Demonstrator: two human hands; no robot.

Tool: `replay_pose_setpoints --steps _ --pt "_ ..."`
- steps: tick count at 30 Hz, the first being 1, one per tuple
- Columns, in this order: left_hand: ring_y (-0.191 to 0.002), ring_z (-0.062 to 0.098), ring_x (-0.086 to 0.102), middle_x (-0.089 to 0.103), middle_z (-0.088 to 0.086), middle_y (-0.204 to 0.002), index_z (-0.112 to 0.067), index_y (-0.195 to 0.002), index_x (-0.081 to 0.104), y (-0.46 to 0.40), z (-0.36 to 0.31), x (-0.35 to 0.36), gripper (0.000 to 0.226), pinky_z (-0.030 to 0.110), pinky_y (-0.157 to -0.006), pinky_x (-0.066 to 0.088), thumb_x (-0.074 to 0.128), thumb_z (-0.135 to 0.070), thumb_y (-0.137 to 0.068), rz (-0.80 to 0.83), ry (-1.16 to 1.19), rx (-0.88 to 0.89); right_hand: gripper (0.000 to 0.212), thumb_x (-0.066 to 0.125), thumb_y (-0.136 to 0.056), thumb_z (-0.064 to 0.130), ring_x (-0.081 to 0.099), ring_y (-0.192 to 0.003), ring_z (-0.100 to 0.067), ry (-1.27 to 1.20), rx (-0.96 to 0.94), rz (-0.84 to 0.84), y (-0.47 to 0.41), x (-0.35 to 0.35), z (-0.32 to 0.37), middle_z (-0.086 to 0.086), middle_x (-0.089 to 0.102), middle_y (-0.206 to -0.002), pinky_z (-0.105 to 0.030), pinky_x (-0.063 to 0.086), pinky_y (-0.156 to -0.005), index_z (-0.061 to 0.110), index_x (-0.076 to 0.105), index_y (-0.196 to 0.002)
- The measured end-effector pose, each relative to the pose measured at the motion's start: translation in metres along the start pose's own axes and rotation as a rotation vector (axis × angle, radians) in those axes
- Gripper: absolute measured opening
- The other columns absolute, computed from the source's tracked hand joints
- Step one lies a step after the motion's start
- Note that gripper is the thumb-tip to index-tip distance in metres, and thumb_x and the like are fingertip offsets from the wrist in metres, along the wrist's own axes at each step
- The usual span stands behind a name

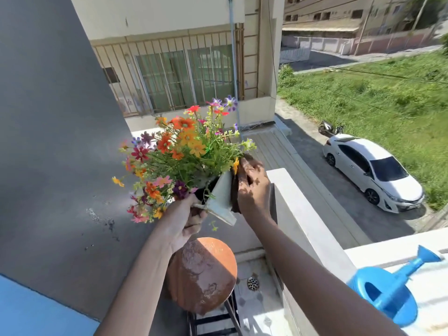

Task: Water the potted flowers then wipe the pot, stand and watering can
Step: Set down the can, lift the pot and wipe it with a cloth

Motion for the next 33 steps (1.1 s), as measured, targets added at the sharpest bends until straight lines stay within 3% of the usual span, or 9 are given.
replay_pose_setpoints --steps 5,8,15,20,22,24,27,30,33 --pt "-0.032 0.006 0.021 0.048 0.005 -0.05 -0.01 -0.077 0.048 0.001 -0.006 -0.008 0.022 0.018 -0.03 0.013 0.04 -0.012 -0.097 0.011 -0.038 -0.014 0.016 0.056 -0.094 0.002 0.063 -0.081 -0.014 0.093 -0.02 0.059 -0.033 -0.009 -0.005 -0.006 0.065 -0.086 -0.028 0.046 -0.074 -0.002 0.07 -0.101" --pt "-0.032 0.007 0.021 0.046 0.008 -0.052 -0.01 -0.075 0.045 -0.001 -0.01 -0.018 0.023 0.016 -0.029 0.013 0.039 -0.012 -0.097 -0.002 -0.072 -0.017 0.02 0.058 -0.09 0.01 0.061 -0.083 -0.006 0.029 0.088 0.18 -0.048 -0.003 -0.011 -0.001 0.069 -0.092 -0.031 0.048 -0.077 0.003 0.074 -0.101" --pt "-0.03 0.008 0.015 0.037 0.002 -0.037 -0.012 -0.056 0.04 0.003 -0.024 -0.037 0.036 0.013 -0.034 0.009 0.045 -0.012 -0.091 -0.112 -0.249 0.005 0.033 0.043 -0.103 0.008 0.058 -0.091 -0.005 0.122 0.43 0.416 -0.028 -0.029 -0.043 -0.011 0.059 -0.13 -0.009 0.045 -0.051 0.006 0.05 -0.135" --pt "-0.038 0.011 0.012 0.035 -0.001 -0.042 -0.02 -0.06 0.049 -0.001 -0.024 -0.042 0.033 0.013 -0.037 0.008 0.048 -0.025 -0.092 -0.124 -0.36 0.019 0.021 0.06 -0.096 0.016 0.055 -0.056 0.004 0.102 0.381 0.707 -0.032 -0.004 -0.018 -0.005 0.061 -0.078 -0.011 0.042 -0.049 0.01 0.065 -0.076" --pt "-0.04 0.012 0.012 0.032 -0.002 -0.042 -0.022 -0.062 0.049 -0.003 -0.022 -0.042 0.031 0.017 -0.043 0.006 0.048 -0.026 -0.093 -0.123 -0.365 0.027 0.033 0.057 -0.096 0.012 0.047 -0.043 0.003 0.109 0.468 0.684 -0.026 -0.014 -0.024 0.004 0.06 -0.056 -0.013 0.039 -0.049 0.015 0.046 -0.065" --pt "-0.037 0.011 0.013 0.03 -0.003 -0.042 -0.022 -0.054 0.045 -0.007 -0.019 -0.044 0.041 0.02 -0.046 0.006 0.051 -0.032 -0.093 -0.126 -0.357 0.031 0.035 0.05 -0.096 0.004 0.047 -0.049 0.0 0.035 0.552 0.58 -0.015 -0.026 -0.028 0.0 0.065 -0.067 -0.013 0.039 -0.054 0.021 0.041 -0.067" --pt "-0.033 0.01 0.015 0.03 -0.004 -0.04 -0.019 -0.061 0.049 -0.012 -0.011 -0.051 0.037 0.018 -0.042 0.01 0.052 -0.037 -0.094 -0.182 -0.307 0.016 0.041 0.057 -0.084 0.007 0.025 -0.041 -0.006 0.021 0.586 0.532 -0.009 -0.014 -0.019 0.013 0.031 -0.048 -0.022 0.033 -0.046 0.025 0.03 -0.059" --pt "-0.033 0.011 0.019 0.035 -0.001 -0.04 -0.016 -0.067 0.045 -0.019 -0.007 -0.053 0.033 0.019 -0.04 0.012 0.056 -0.037 -0.09 -0.26 -0.221 0.045 0.046 0.052 -0.091 -0.003 0.028 -0.023 -0.002 0.063 0.619 0.411 -0.011 -0.005 -0.036 0.009 0.03 -0.034 -0.012 0.027 -0.031 0.021 0.033 -0.057" --pt "-0.031 0.015 0.032 0.051 0.008 -0.047 -0.006 -0.078 0.053 -0.024 -0.012 -0.061 0.023 0.016 -0.037 0.019 0.054 -0.026 -0.089 -0.394 -0.135 0.161 0.036 0.056 -0.086 -0.001 0.034 -0.03 0.001 -0.001 0.644 0.287 -0.003 -0.001 -0.054 0.009 0.037 -0.044 -0.017 0.036 -0.04 0.02 0.04 -0.062"
Point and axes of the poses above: each hand's wrist, its own y-axis away from the middle knuckle, its own x-axis out of the palm, z = x × y, the point moved 7 cm from there along -y, towards the middle knuckle
